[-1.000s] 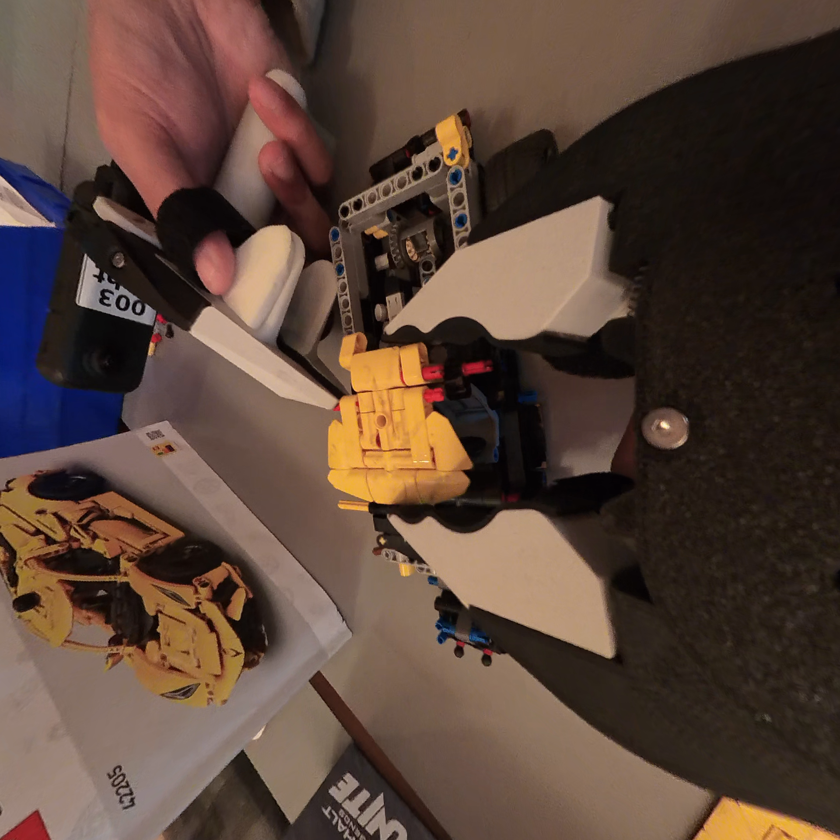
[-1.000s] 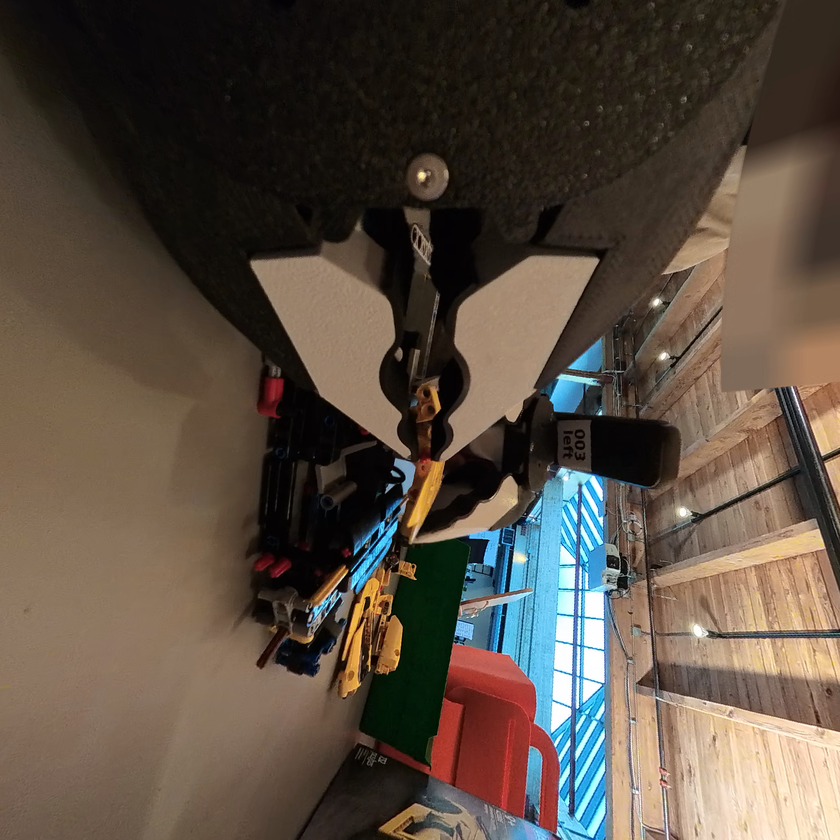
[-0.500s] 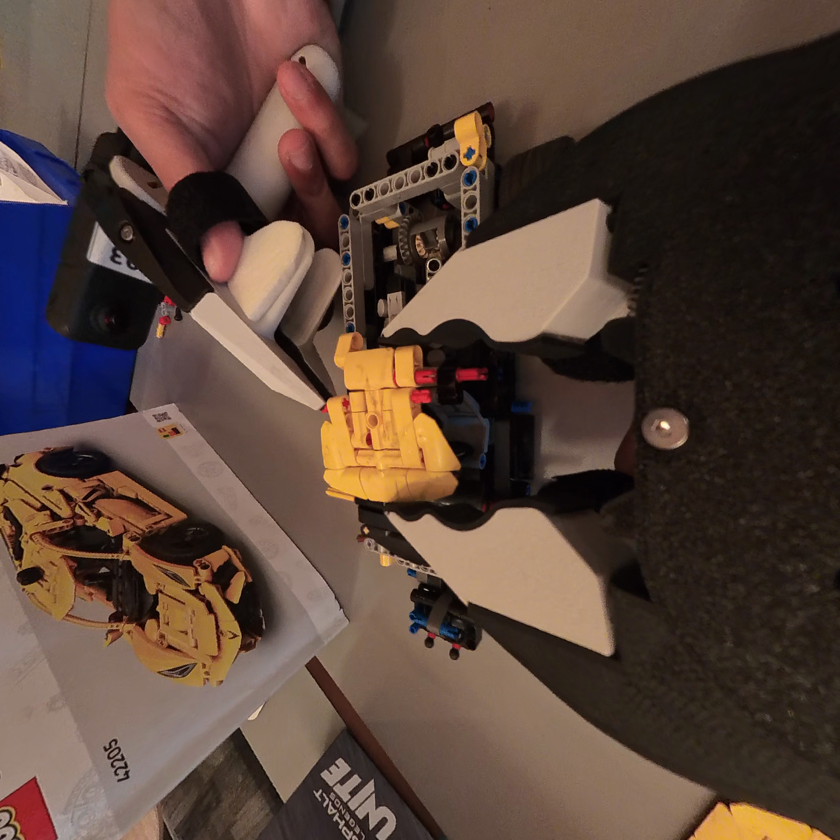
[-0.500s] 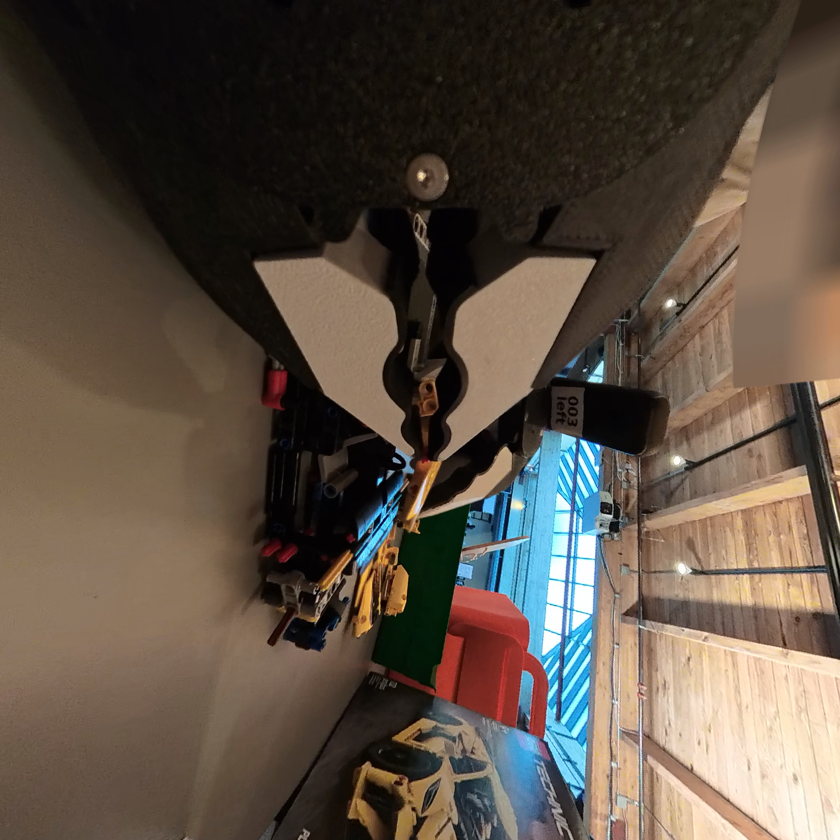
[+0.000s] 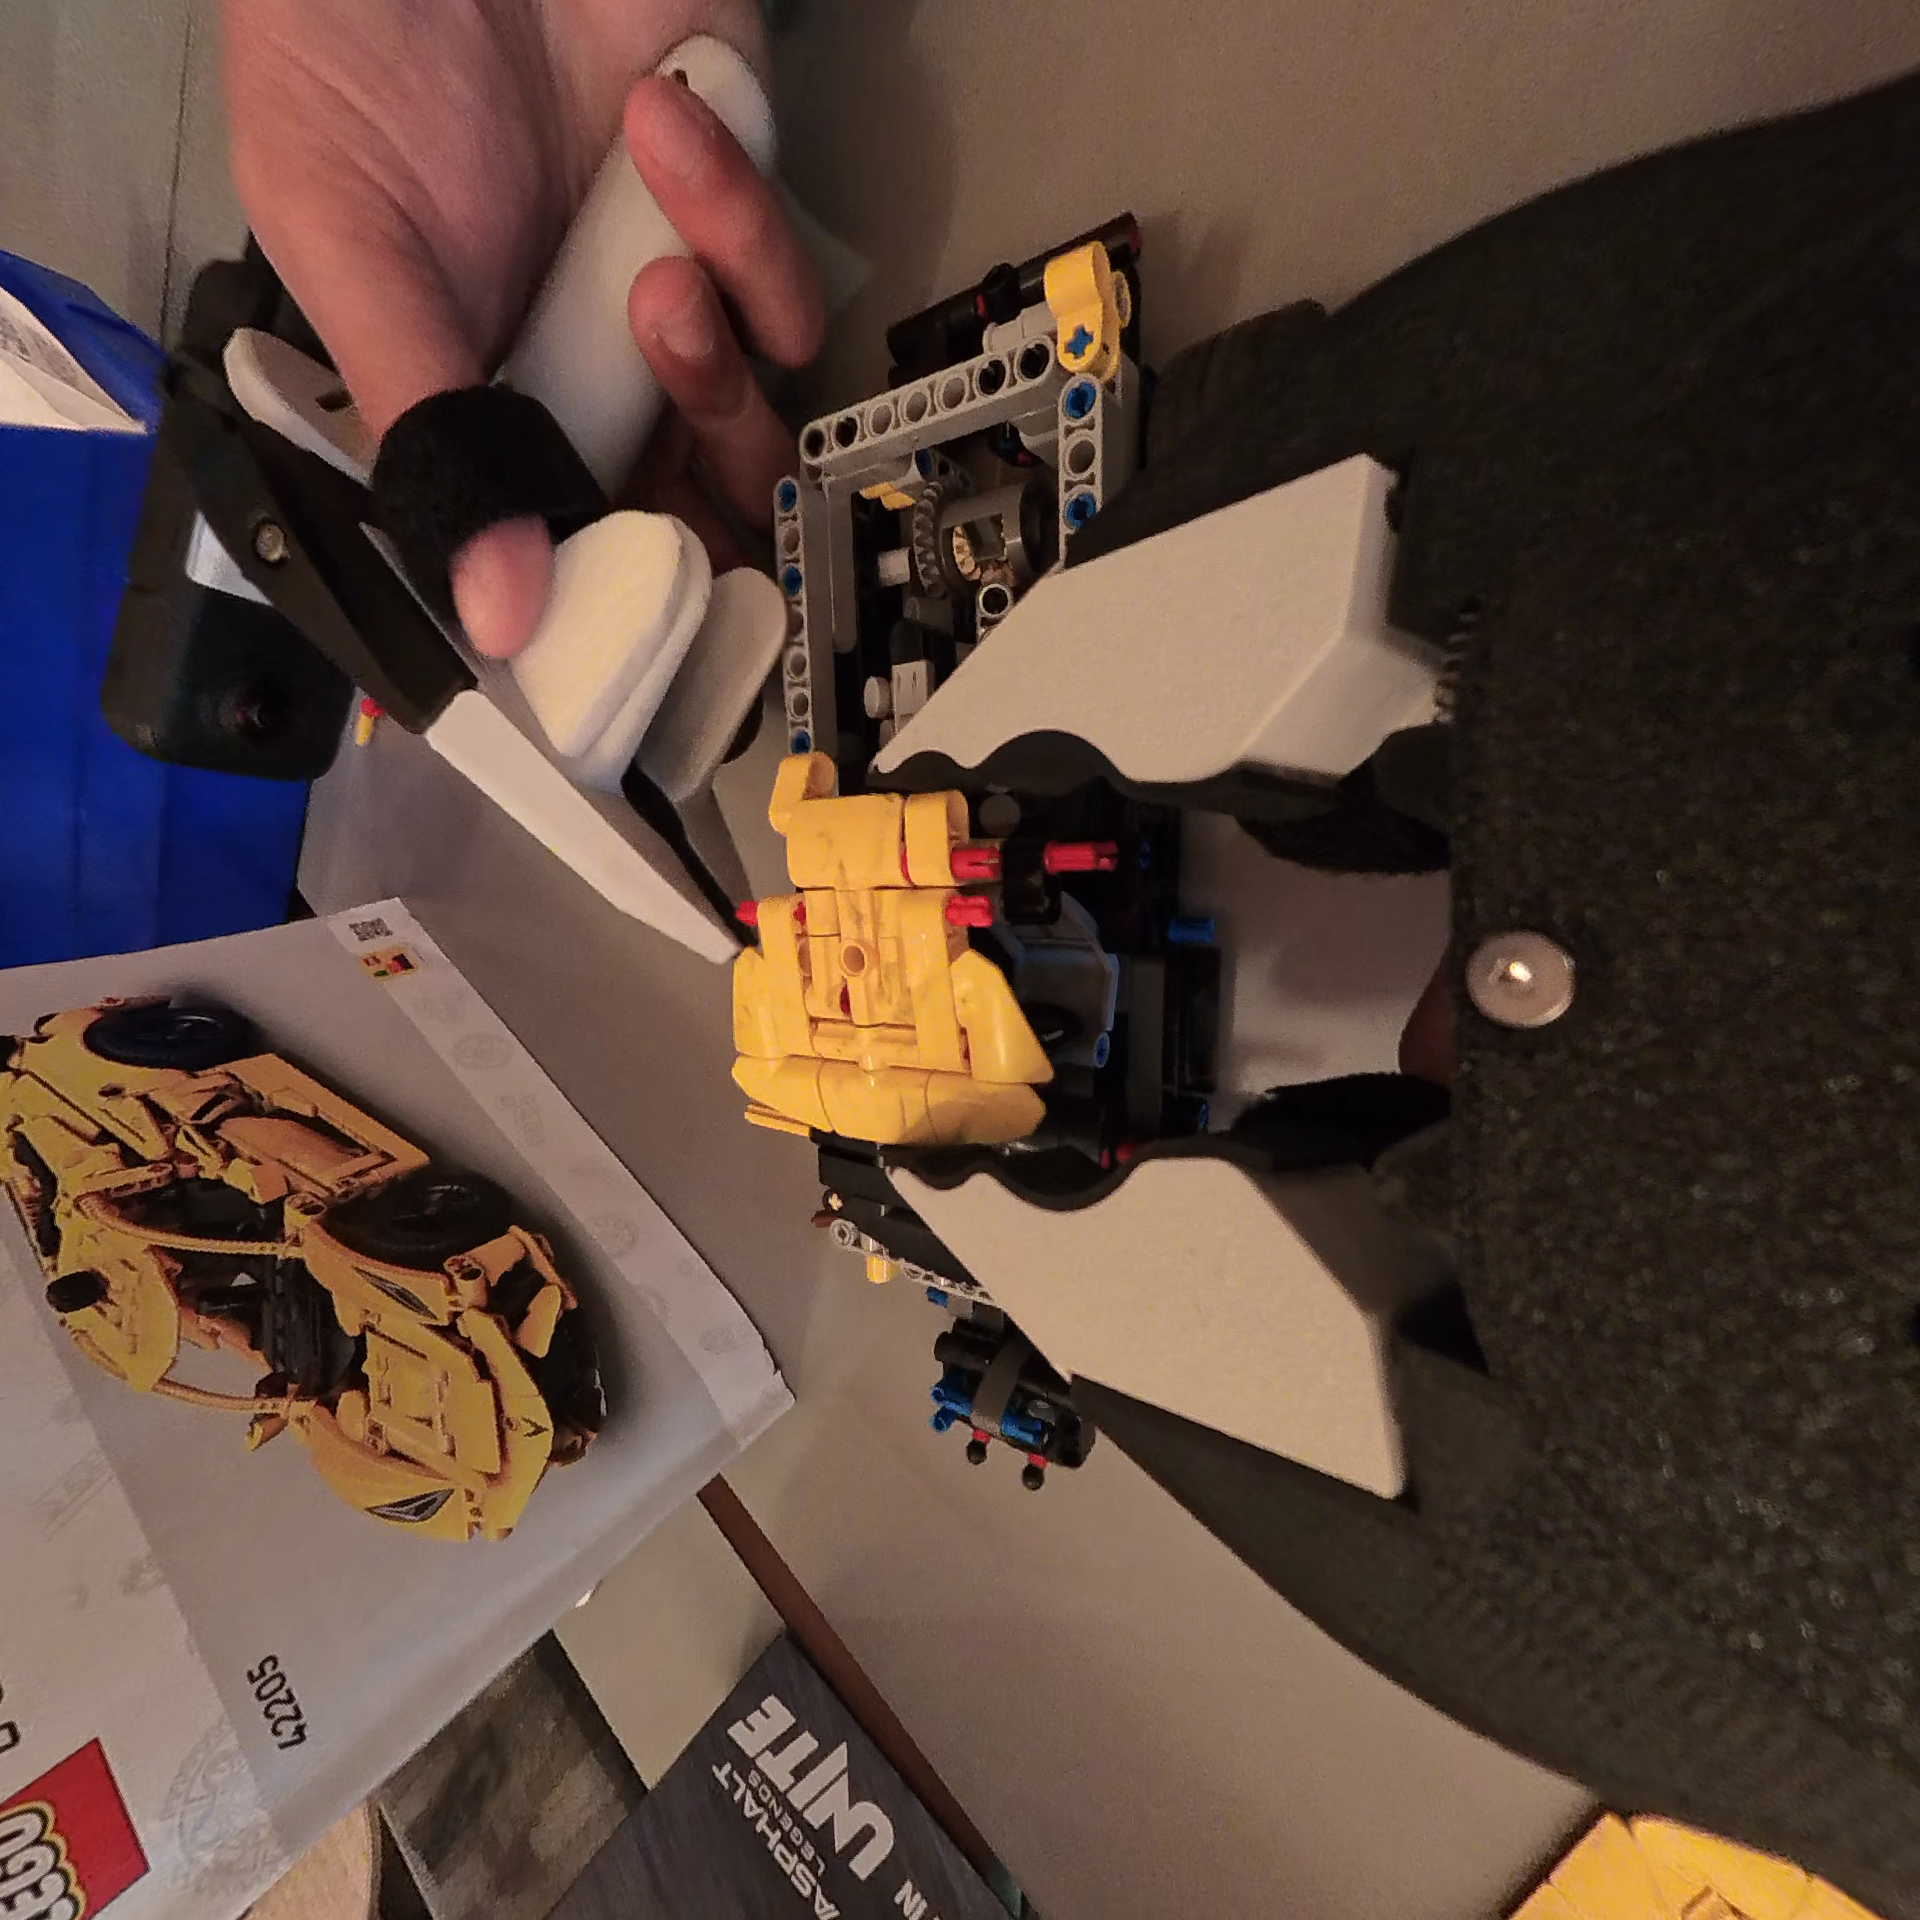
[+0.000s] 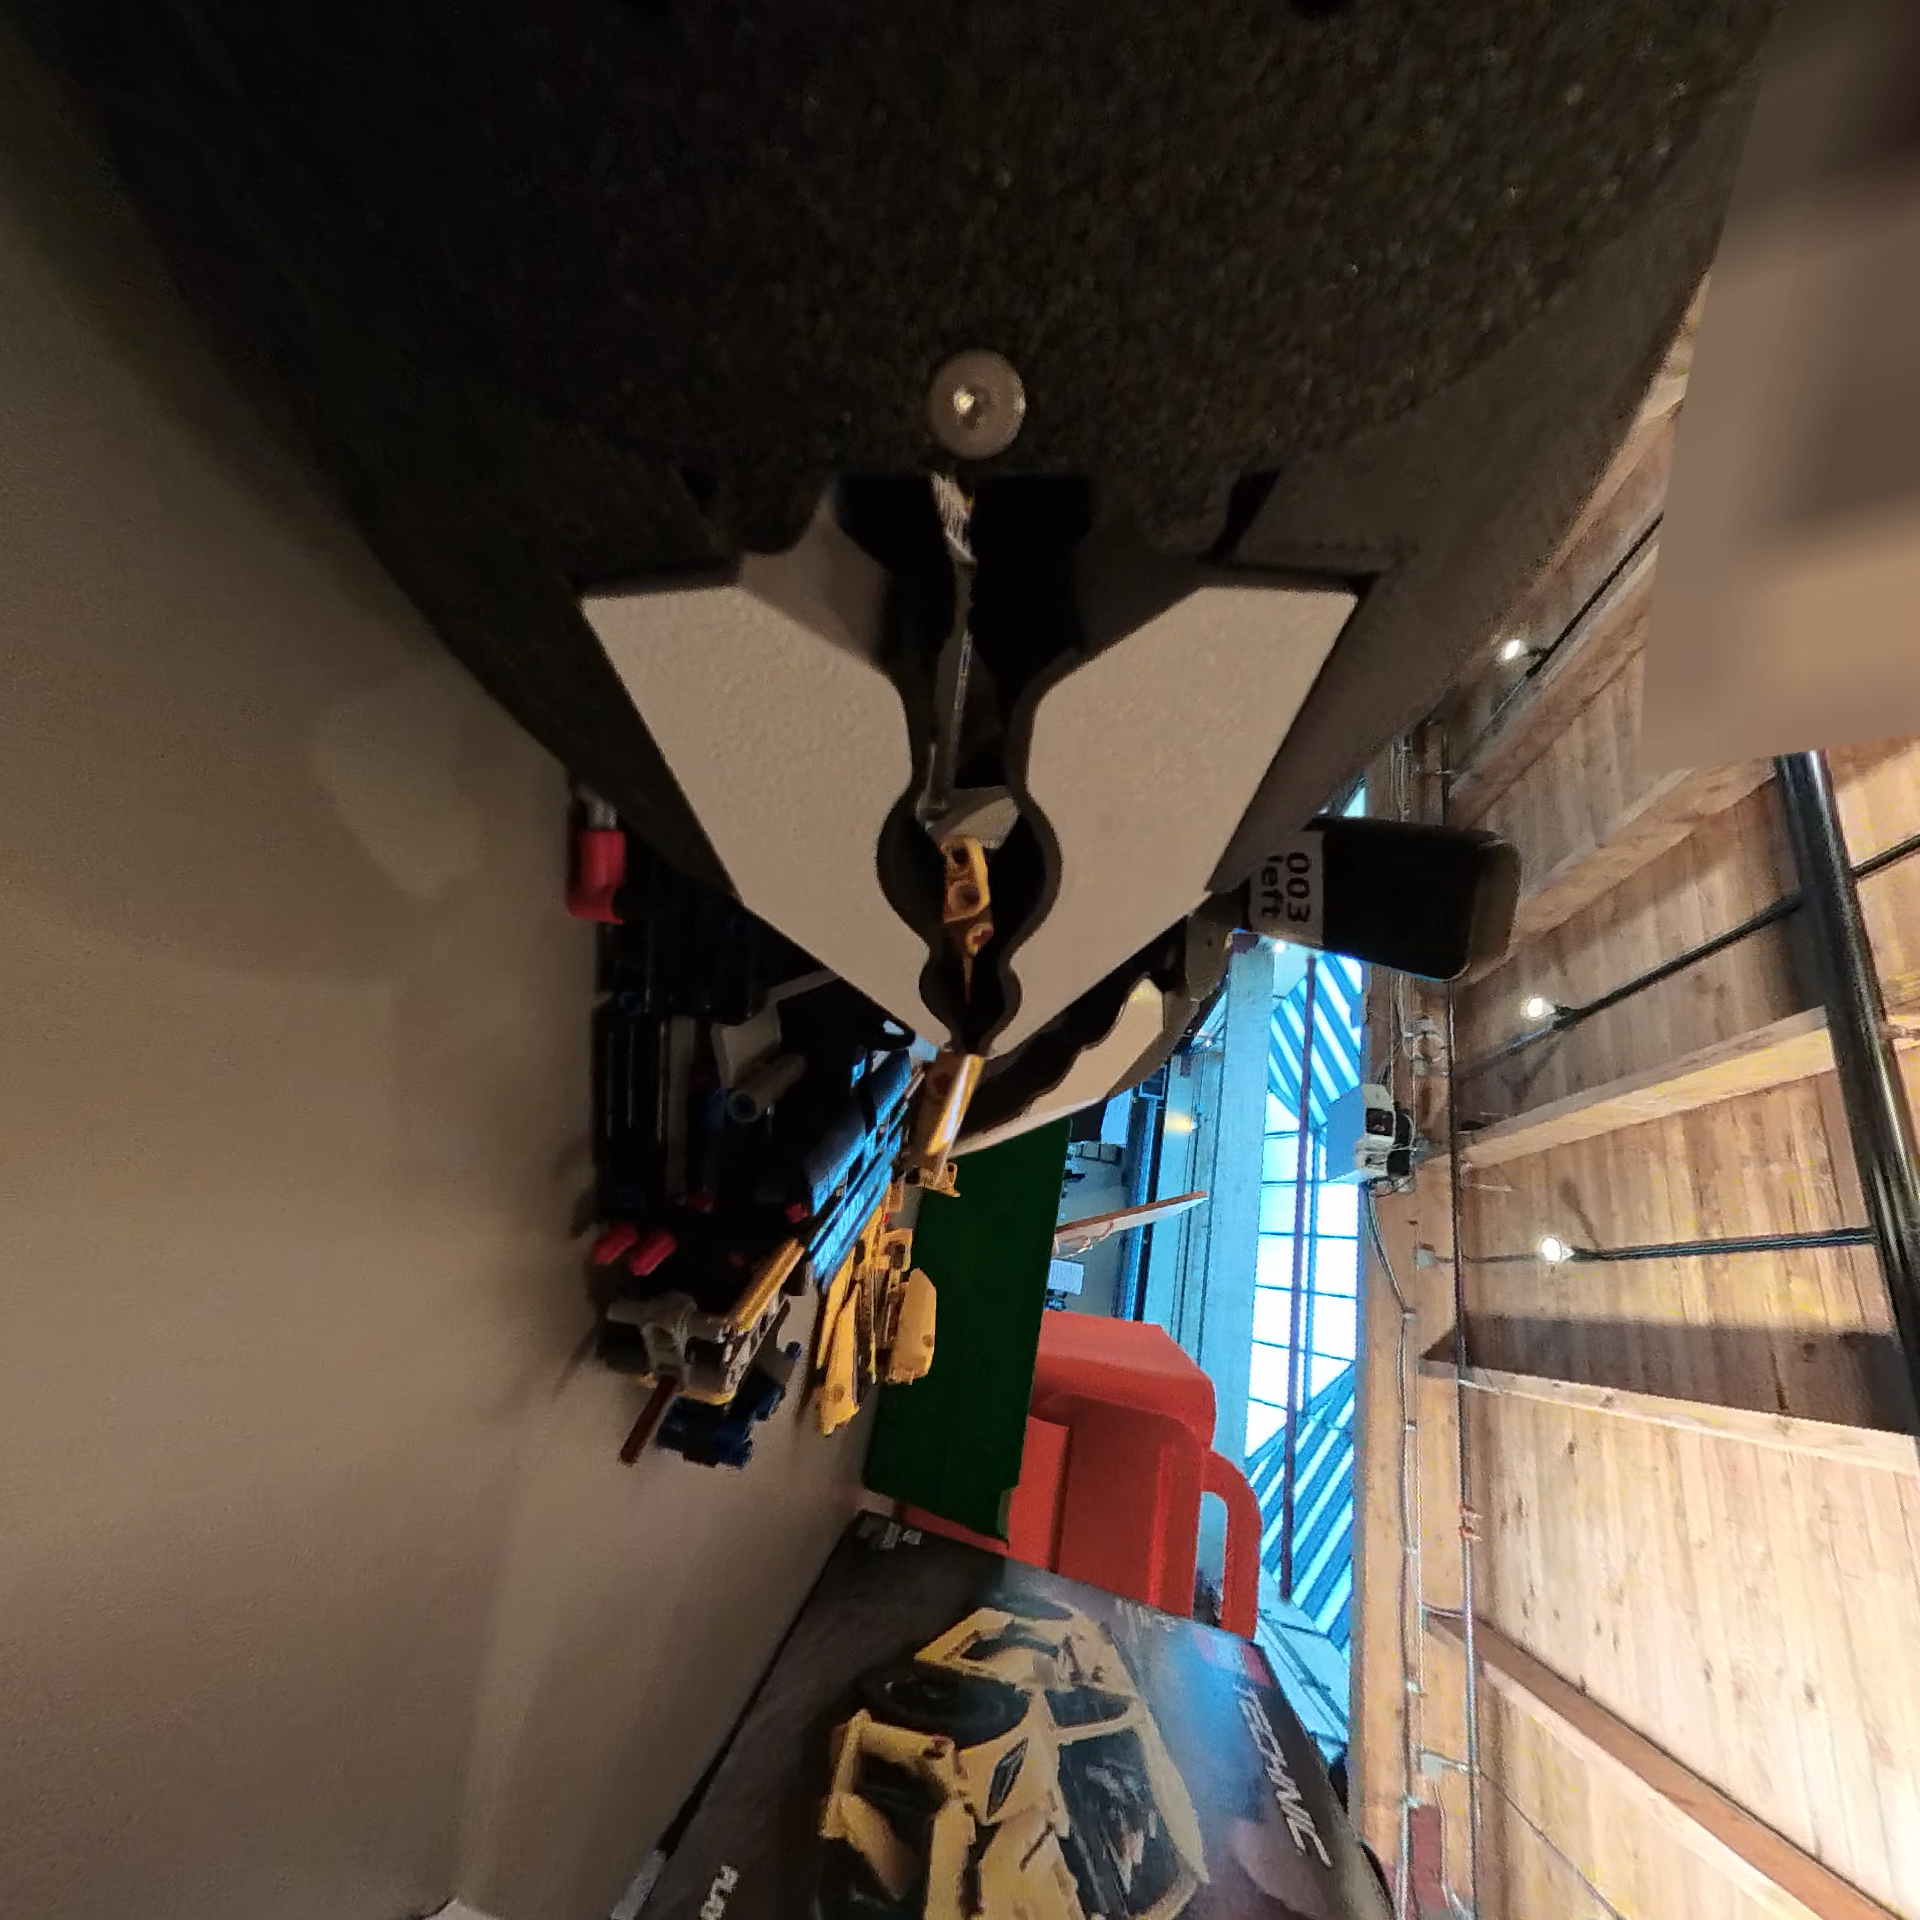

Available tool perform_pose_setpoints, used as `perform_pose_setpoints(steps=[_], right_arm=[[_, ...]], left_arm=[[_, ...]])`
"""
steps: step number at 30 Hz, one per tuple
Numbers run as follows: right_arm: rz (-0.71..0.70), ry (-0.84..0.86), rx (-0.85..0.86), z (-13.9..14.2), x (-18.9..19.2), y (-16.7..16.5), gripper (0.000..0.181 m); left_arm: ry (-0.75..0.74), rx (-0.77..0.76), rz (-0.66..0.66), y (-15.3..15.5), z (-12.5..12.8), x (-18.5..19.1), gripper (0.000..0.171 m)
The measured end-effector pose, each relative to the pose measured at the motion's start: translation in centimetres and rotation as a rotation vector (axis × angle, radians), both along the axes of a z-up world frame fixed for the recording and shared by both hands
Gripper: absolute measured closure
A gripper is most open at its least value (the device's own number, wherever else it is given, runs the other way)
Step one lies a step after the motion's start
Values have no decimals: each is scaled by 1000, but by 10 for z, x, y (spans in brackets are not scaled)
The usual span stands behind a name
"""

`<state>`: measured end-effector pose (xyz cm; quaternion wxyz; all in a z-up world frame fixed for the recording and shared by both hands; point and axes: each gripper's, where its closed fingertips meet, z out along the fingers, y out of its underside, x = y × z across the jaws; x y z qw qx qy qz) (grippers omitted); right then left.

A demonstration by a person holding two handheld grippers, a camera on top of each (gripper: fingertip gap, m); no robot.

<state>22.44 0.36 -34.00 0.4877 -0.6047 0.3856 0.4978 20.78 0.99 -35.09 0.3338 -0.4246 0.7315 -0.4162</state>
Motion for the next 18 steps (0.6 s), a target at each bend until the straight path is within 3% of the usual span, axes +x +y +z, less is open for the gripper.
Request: perform_pose_setpoints(steps=[5, 6, 8, 18], right_arm=[[-26, -57, -27, 1, 2, -3, 180], [-26, -82, -46, -1, 2, -5, 169], [22, -127, -68, -2, -5, -5, 166], [59, -73, -21, -2, -4, -4, 178]], left_arm=[[1, -17, 9, 0, 0, -1, 104], [1, -18, 7, 0, 0, 0, 104], [4, -23, 4, 0, 0, 0, 104], [-1, -18, 1, 0, 0, 0, 104]])
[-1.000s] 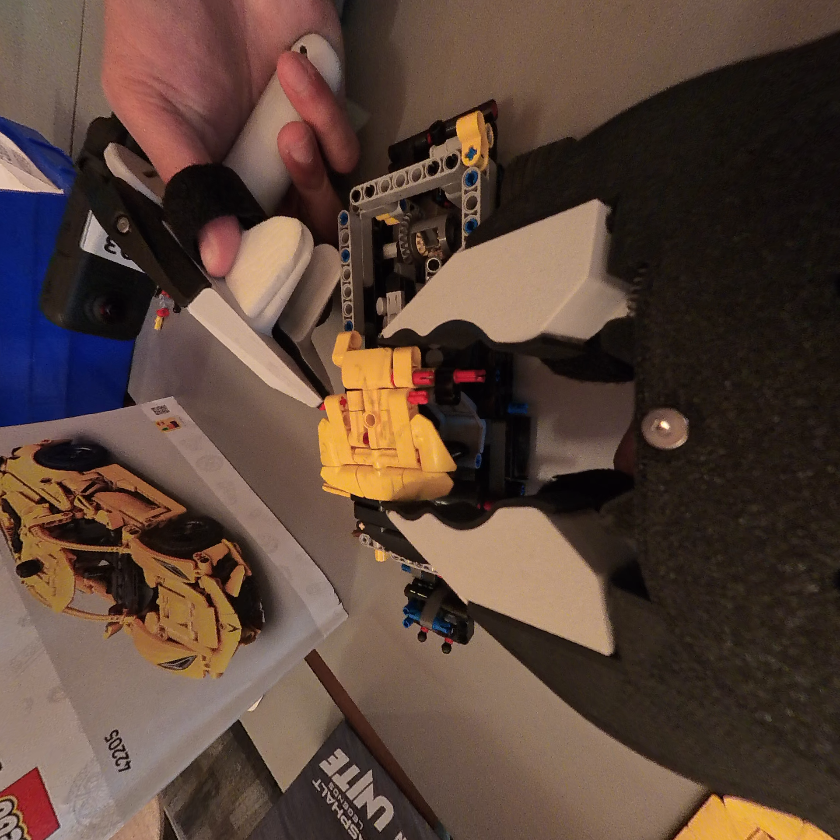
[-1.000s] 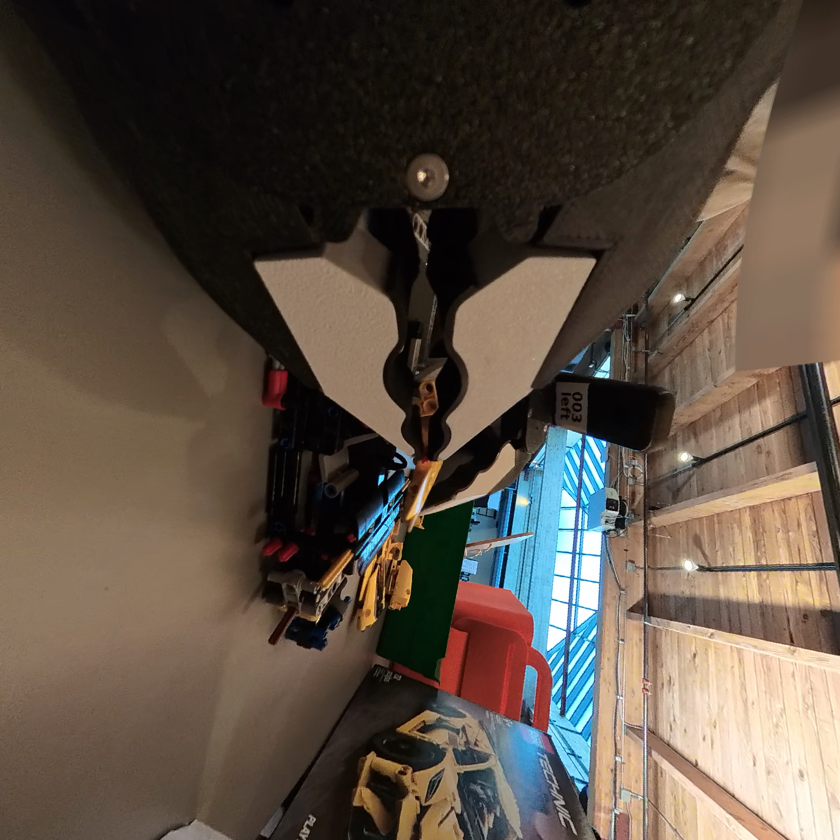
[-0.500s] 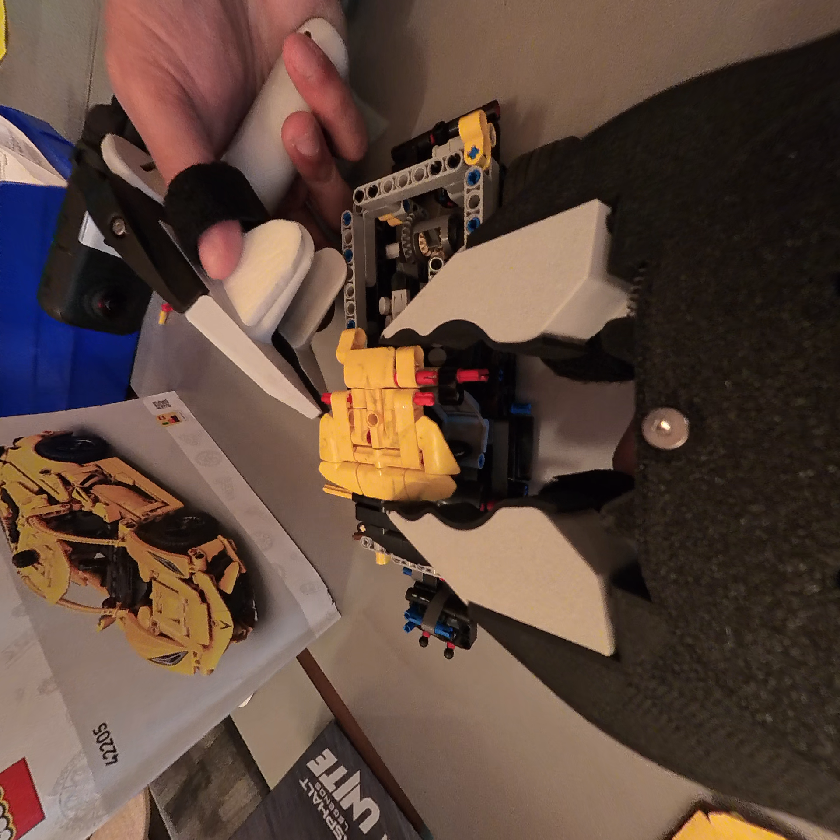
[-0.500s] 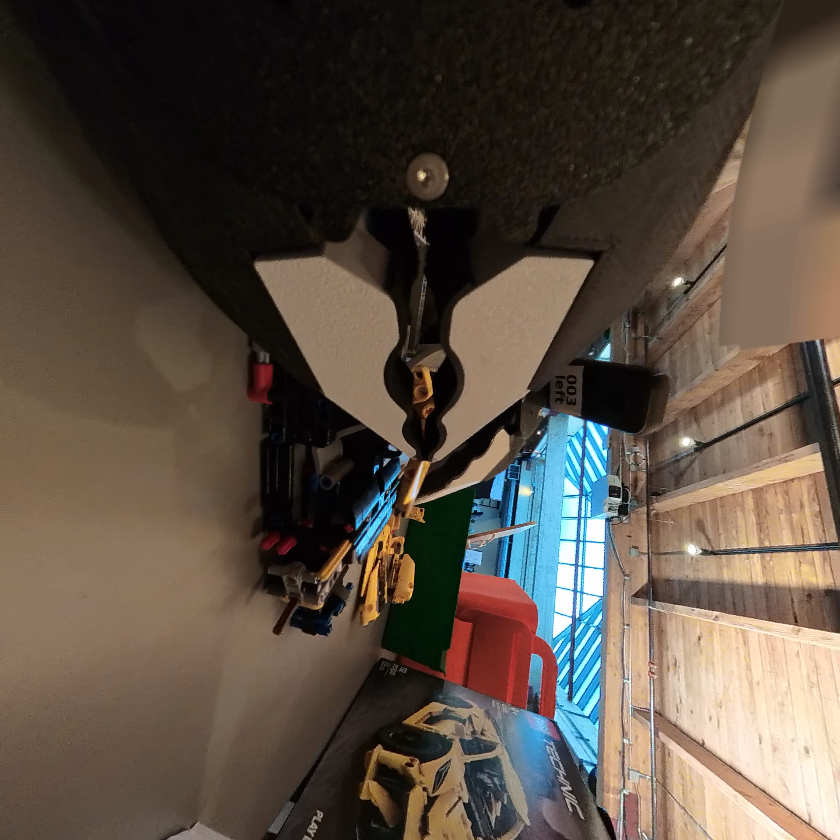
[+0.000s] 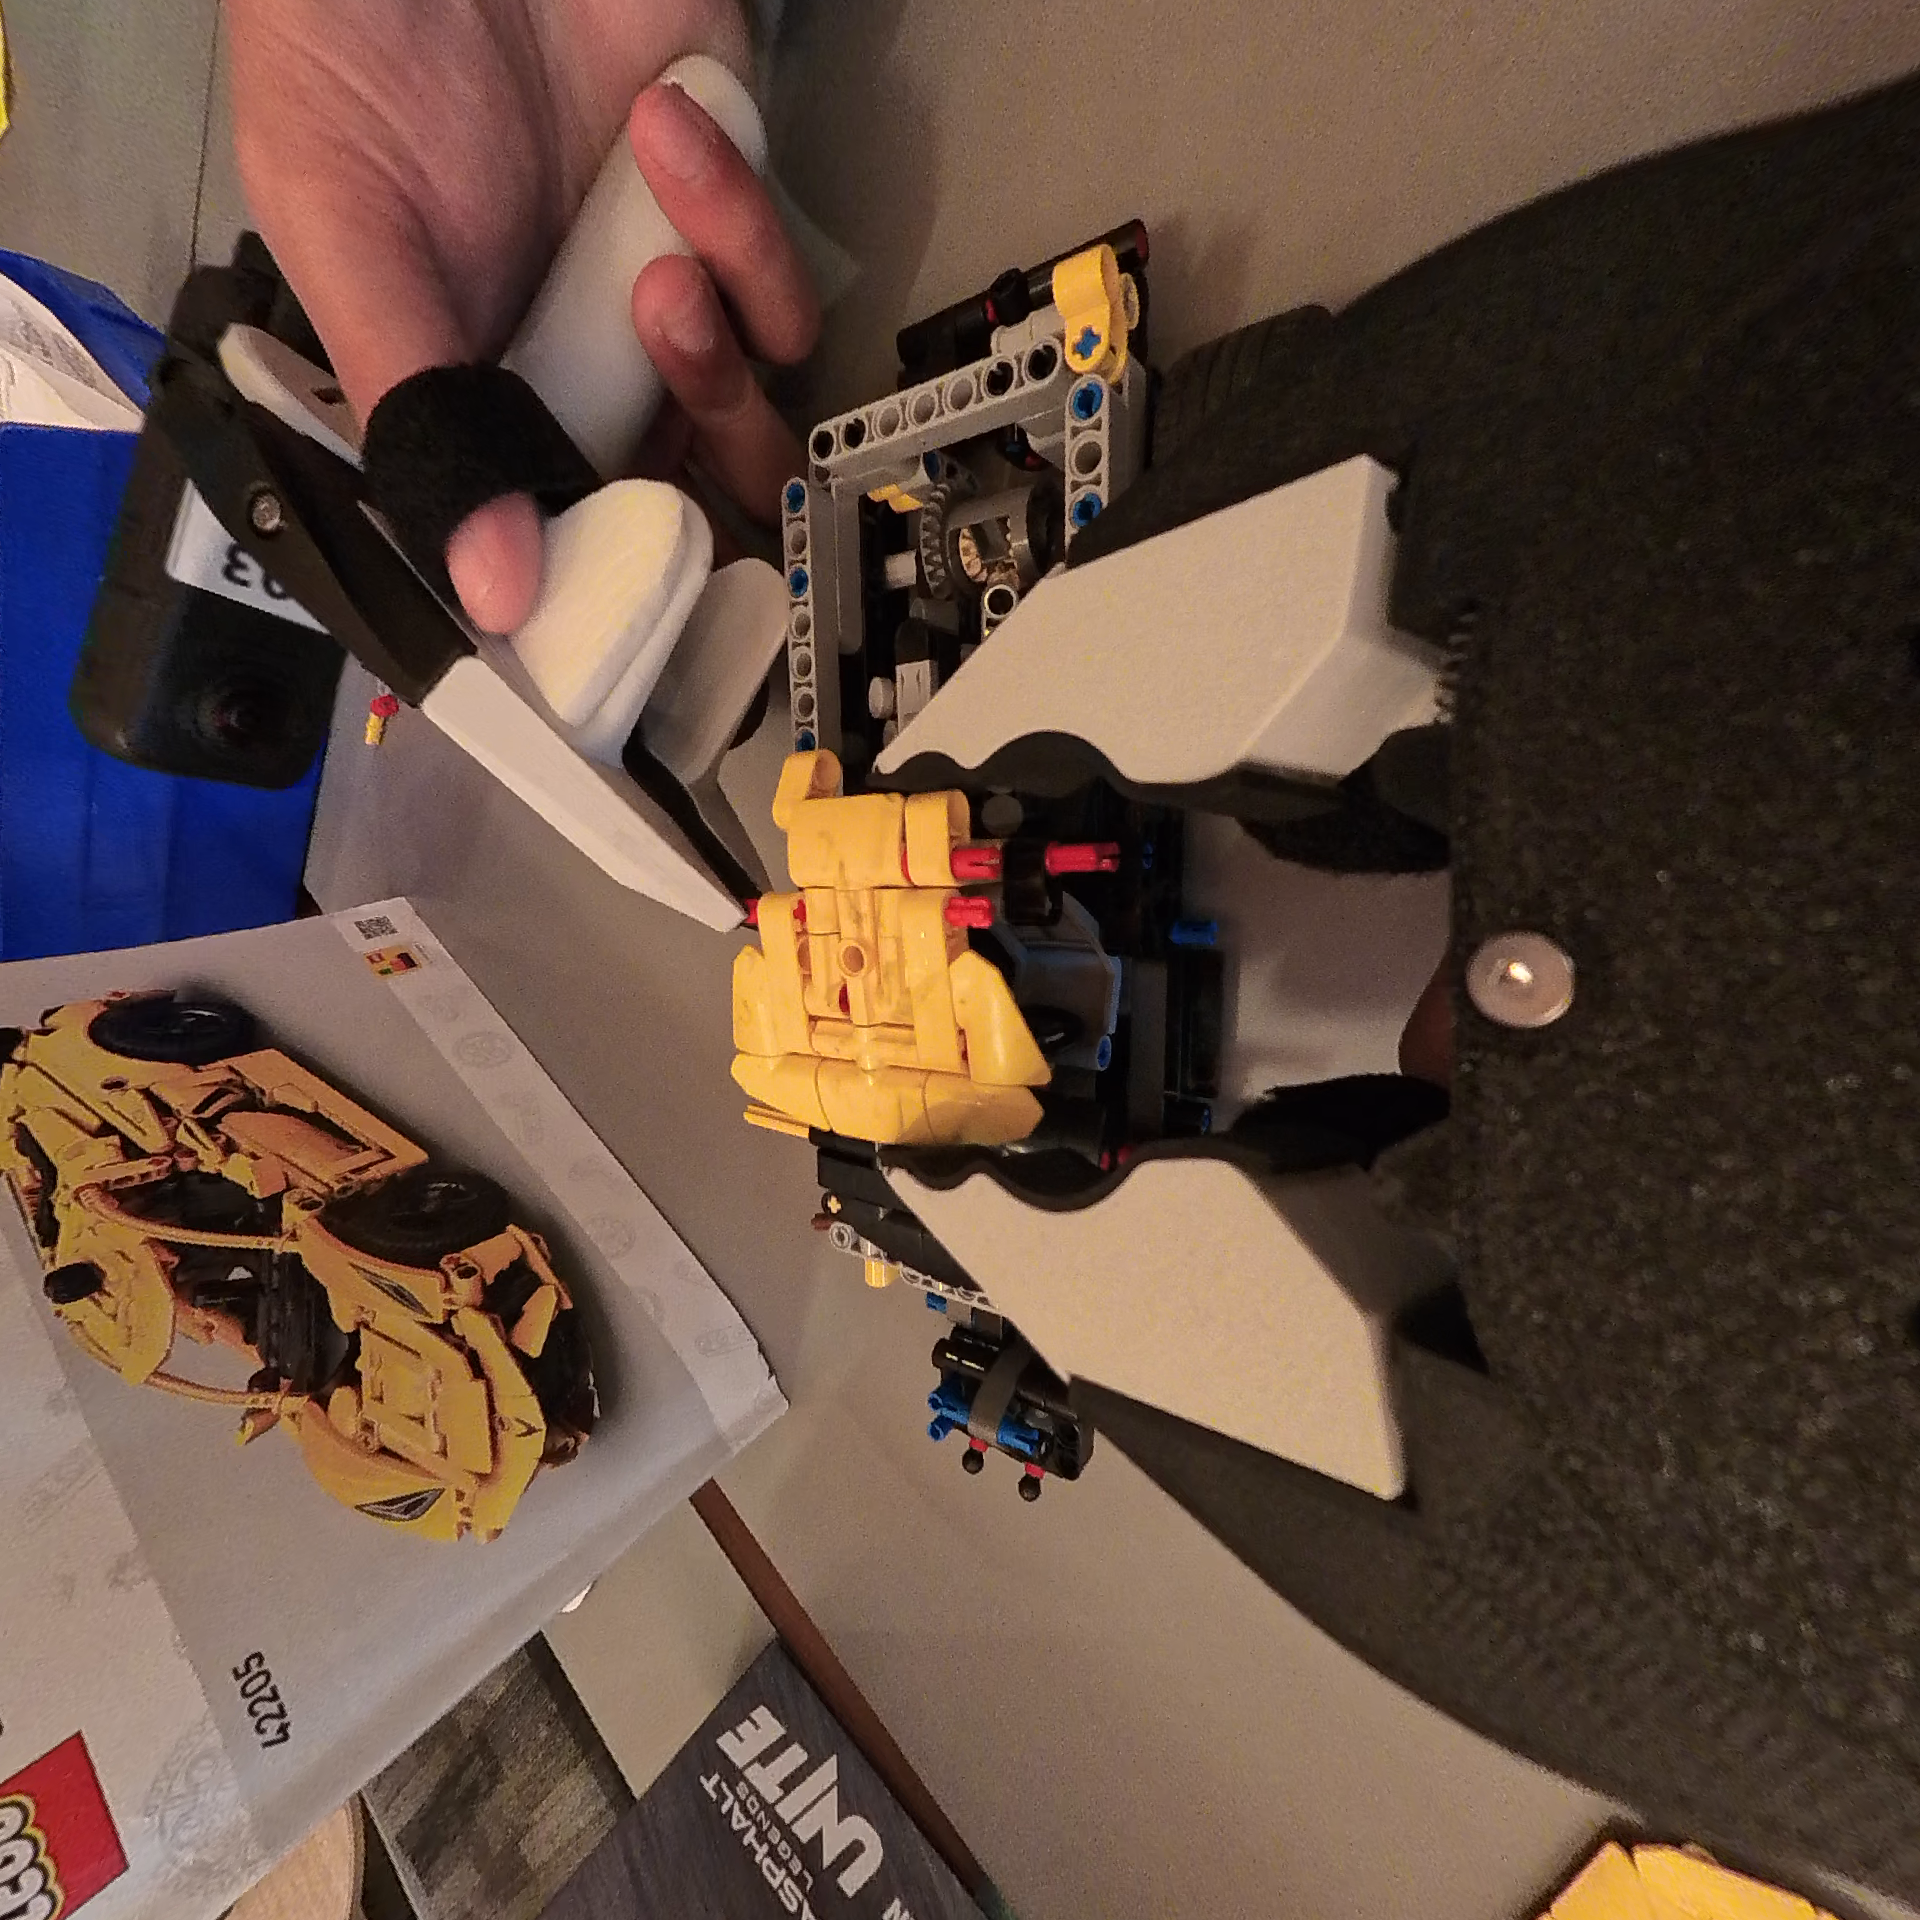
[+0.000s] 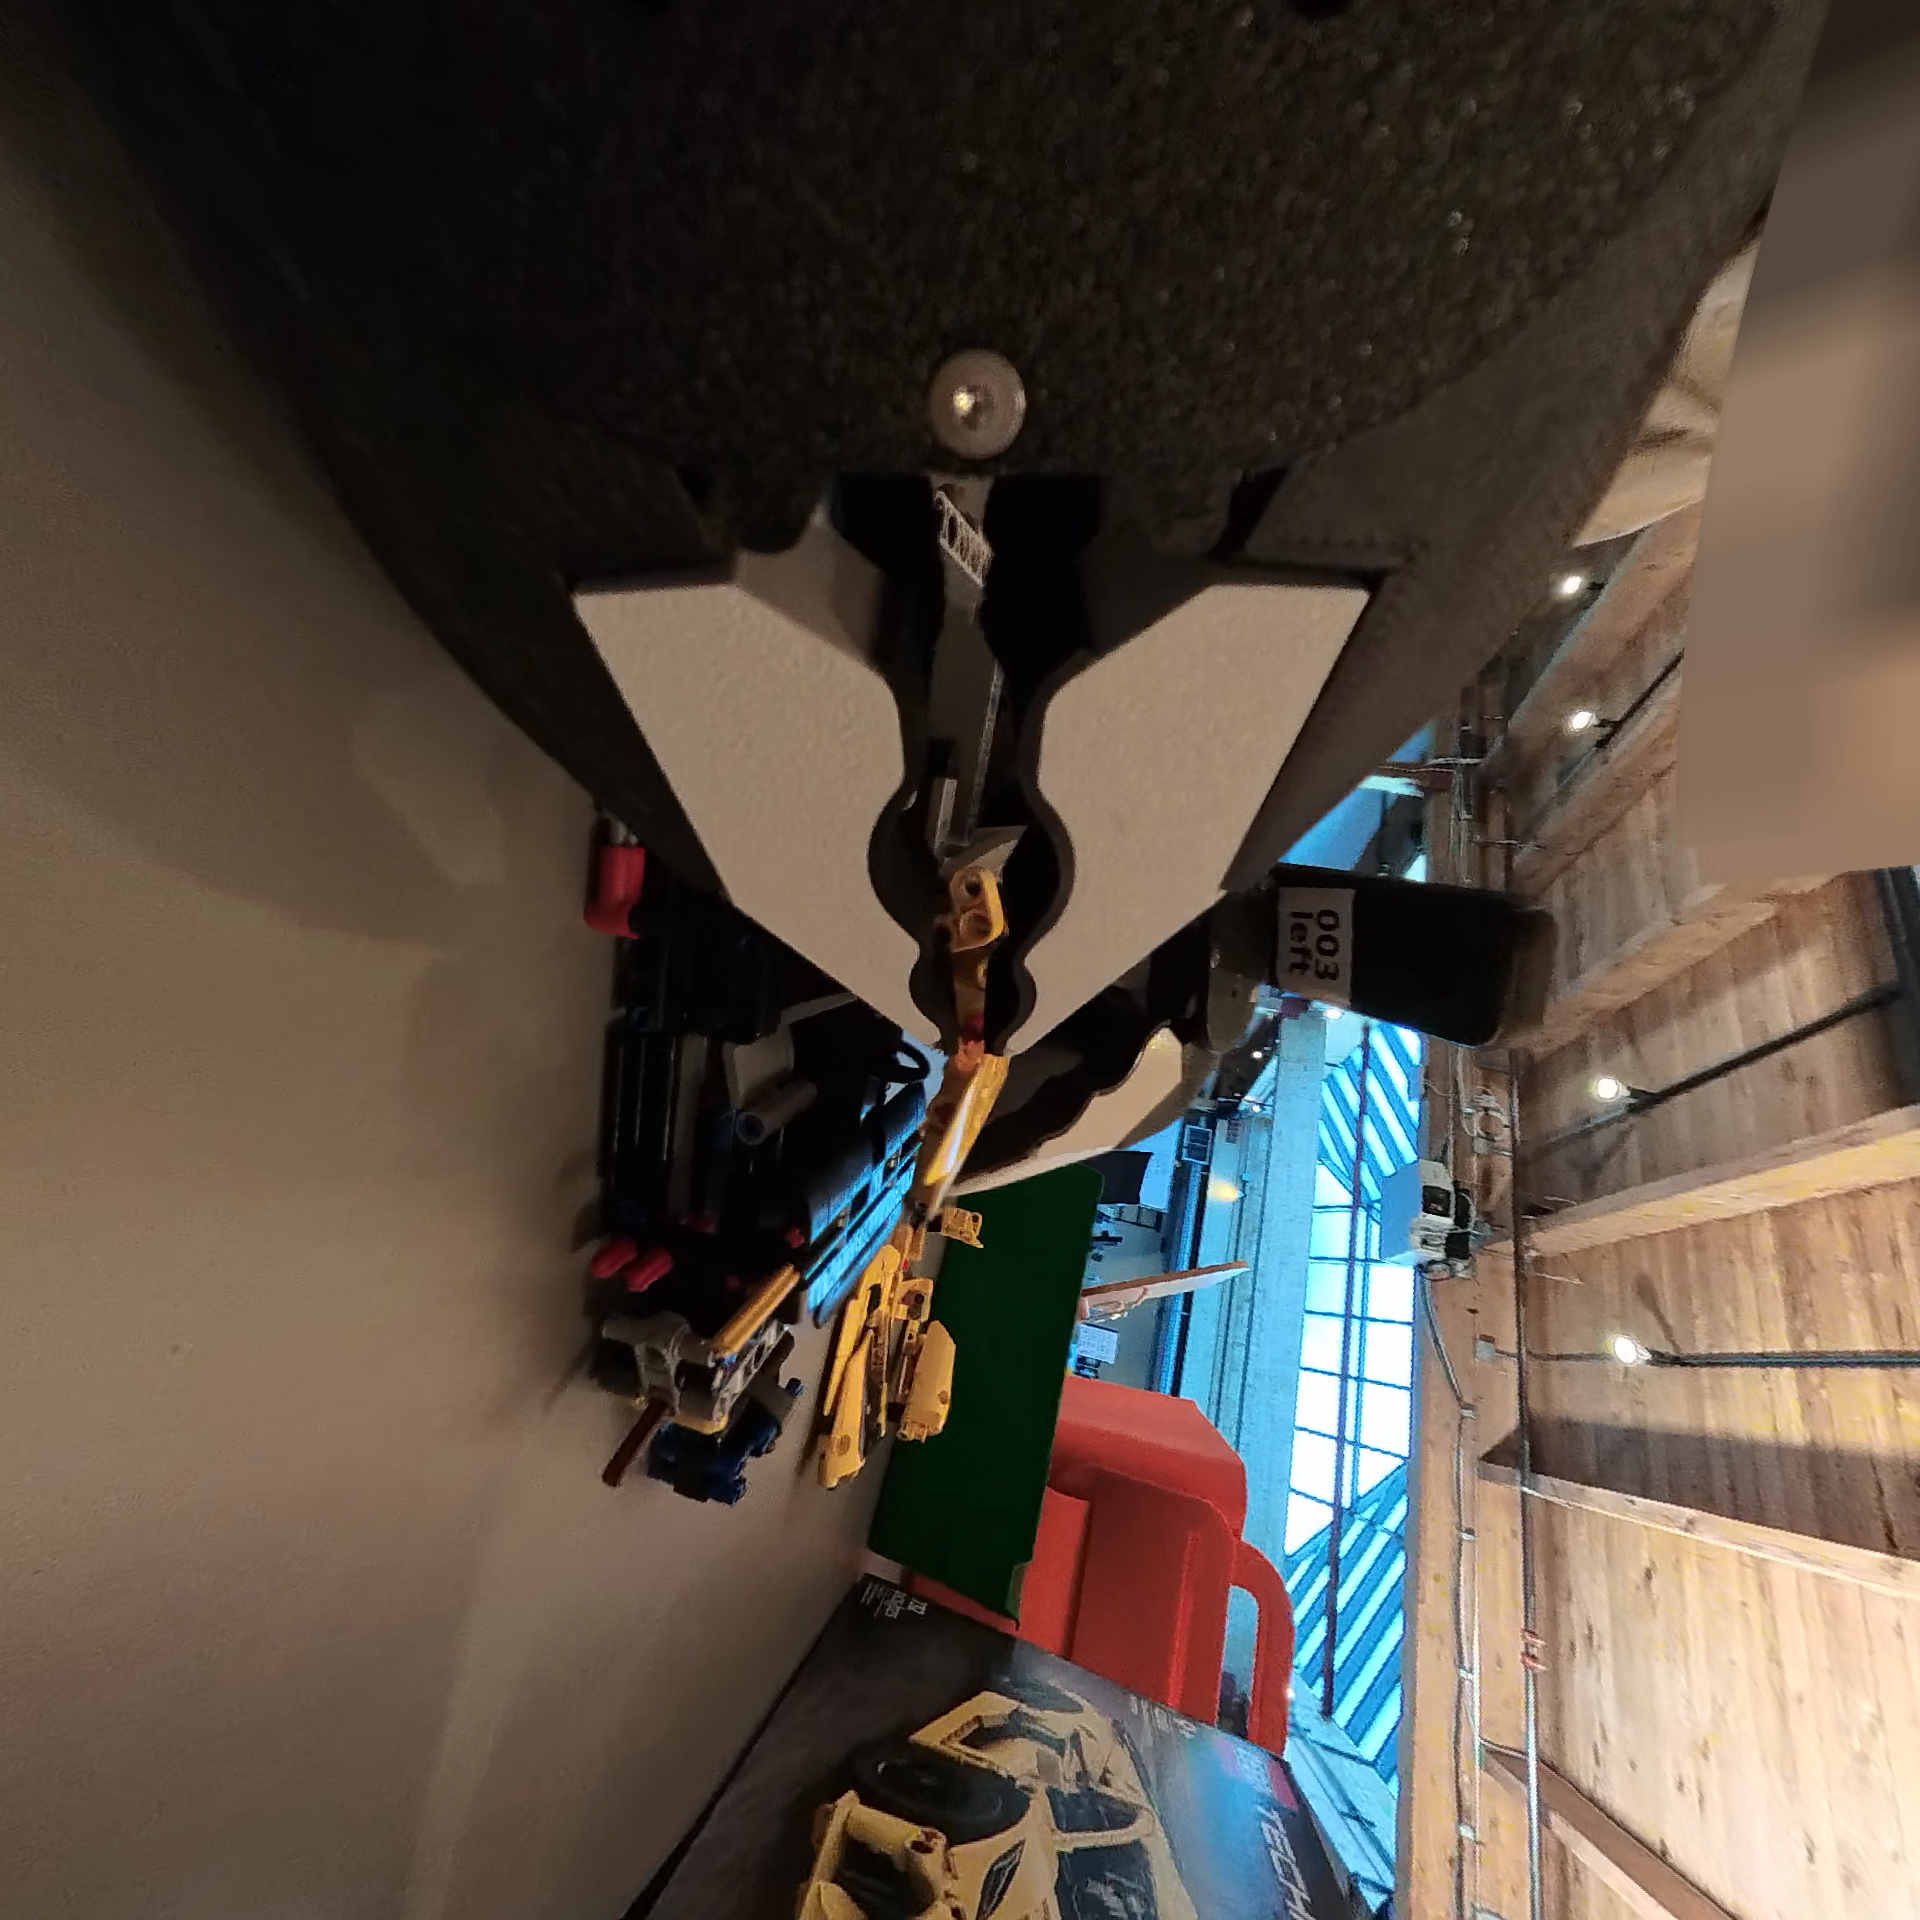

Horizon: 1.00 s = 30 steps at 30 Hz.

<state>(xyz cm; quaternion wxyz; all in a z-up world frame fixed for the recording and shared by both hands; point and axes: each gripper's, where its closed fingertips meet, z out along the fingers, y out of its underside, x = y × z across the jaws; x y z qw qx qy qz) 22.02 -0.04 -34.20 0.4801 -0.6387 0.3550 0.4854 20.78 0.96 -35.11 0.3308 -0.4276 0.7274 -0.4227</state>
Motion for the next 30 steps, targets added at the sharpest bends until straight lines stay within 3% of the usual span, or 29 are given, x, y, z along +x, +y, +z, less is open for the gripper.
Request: perform_pose_setpoints(steps=[10, 19, 22, 23, 26, 28, 30], right_arm=[[15, -27, -14, 0, -2, -1, 179], [-76, -27, 15, 2, 8, -3, 181], [-371, -20, 58, 12, 77, -41, 181], [-407, -52, 67, 19, 90, -54, 181], [-177, -142, 70, 35, 38, -28, 181], [-38, -198, -66, 9, 8, -11, 181], [-35, -137, -61, 5, 5, -7, 176]], left_arm=[[0, -5, 1, -1, 0, 0, 104], [-15, -45, 24, 0, -1, 4, 105], [-14, -56, 26, 2, -2, 1, 105], [-12, -70, 27, 3, -1, 0, 105], [-18, -41, 24, 1, -1, 3, 105], [-19, -48, 24, -1, -1, 5, 105], [-23, -34, 27, 0, -1, 3, 105]])
